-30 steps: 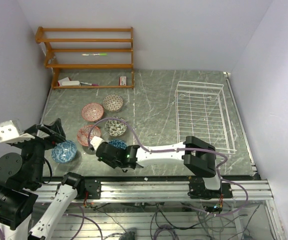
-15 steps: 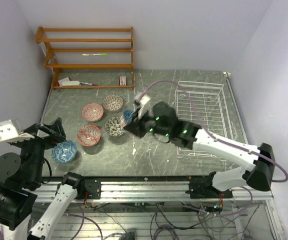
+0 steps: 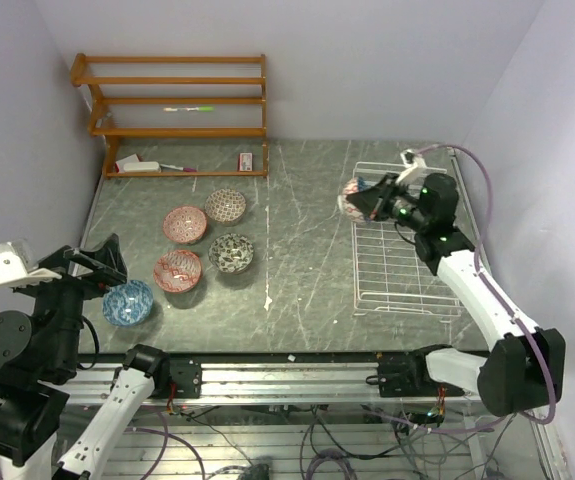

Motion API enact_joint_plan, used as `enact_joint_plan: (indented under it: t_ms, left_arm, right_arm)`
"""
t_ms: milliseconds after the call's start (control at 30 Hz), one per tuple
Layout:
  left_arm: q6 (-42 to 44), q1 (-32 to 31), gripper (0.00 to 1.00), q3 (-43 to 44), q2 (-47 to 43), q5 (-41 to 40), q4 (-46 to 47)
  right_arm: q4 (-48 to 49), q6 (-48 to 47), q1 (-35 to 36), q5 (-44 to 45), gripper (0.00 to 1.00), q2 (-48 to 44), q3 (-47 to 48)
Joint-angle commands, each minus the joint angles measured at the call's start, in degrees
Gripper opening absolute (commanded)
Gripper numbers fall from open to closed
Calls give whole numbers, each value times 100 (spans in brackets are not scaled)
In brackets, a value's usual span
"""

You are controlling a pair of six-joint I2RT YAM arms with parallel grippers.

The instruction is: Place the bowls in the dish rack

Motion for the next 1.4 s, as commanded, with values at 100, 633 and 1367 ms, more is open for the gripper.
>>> enact_joint_plan:
  t_ms: [100, 633, 1367]
  left_arm:
    - [105, -6, 97, 170, 155, 74, -15]
    - [127, -6, 98, 29, 248, 141, 148]
    - [231, -6, 97, -168, 136, 7, 164]
  right_arm:
    - [2405, 1845, -1875, -2263, 0, 89, -869]
    - [8721, 6417, -3031, -2882, 0, 2909, -2225]
    - [3341, 3289, -3095, -2058, 6, 2956, -1594]
